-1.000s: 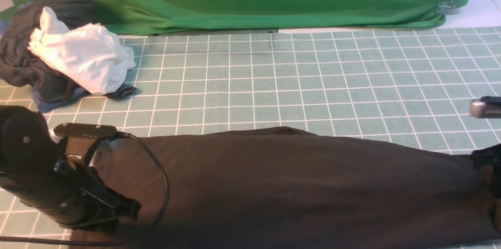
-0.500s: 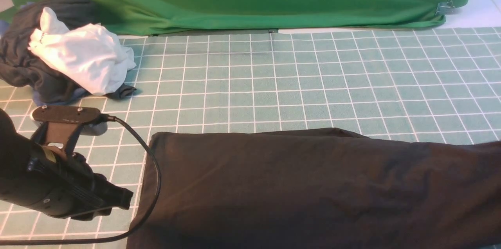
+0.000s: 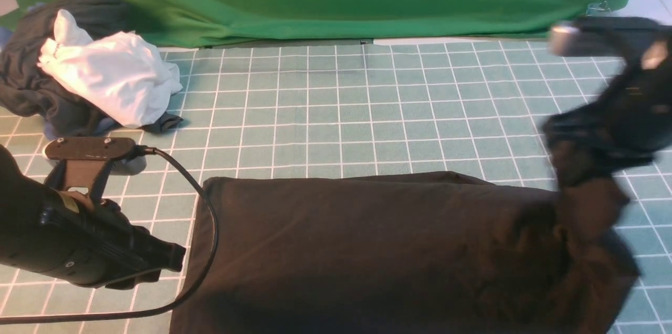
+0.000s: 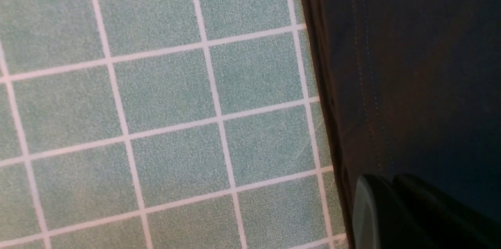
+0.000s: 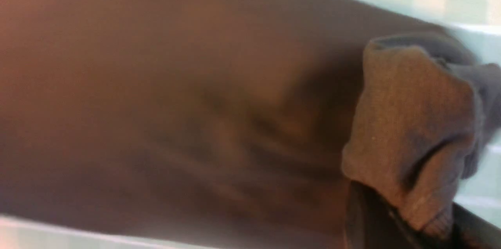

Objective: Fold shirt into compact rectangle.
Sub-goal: 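Fold the right end of the dark garment over onto its left end with the right gripper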

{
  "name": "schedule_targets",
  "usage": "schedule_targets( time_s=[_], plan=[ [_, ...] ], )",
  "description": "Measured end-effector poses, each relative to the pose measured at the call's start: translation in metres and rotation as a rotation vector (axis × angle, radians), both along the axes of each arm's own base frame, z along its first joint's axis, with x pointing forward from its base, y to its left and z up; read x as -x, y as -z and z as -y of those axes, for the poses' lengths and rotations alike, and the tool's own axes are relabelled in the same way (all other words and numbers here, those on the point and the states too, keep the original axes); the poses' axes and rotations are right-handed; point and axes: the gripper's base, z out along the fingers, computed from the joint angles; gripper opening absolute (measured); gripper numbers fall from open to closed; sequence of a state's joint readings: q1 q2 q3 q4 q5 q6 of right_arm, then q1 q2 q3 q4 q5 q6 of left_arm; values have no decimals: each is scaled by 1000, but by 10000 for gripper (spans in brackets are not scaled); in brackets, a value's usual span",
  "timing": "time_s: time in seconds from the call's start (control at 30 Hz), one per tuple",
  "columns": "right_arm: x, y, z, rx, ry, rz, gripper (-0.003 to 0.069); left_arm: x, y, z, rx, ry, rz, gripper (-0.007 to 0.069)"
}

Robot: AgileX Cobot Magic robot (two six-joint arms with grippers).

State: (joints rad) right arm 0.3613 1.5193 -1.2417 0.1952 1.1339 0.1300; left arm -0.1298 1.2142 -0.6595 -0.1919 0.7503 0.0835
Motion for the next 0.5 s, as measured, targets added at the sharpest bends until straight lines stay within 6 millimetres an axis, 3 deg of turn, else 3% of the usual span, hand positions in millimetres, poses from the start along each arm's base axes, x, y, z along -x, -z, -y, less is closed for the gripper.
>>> schedule_targets(
  time_s=[0.03, 0.23, 0.5],
  plan=[
    [3, 0, -21, -56, -31, 10, 71, 0, 0, 0, 3, -2, 0, 6],
    [13, 14, -88, -259, -79, 7, 71, 0, -1, 1, 14, -6, -3, 6],
    [24, 26, -149, -365, -150, 11, 71, -3, -17, -2, -22, -18, 33, 6]
  ],
)
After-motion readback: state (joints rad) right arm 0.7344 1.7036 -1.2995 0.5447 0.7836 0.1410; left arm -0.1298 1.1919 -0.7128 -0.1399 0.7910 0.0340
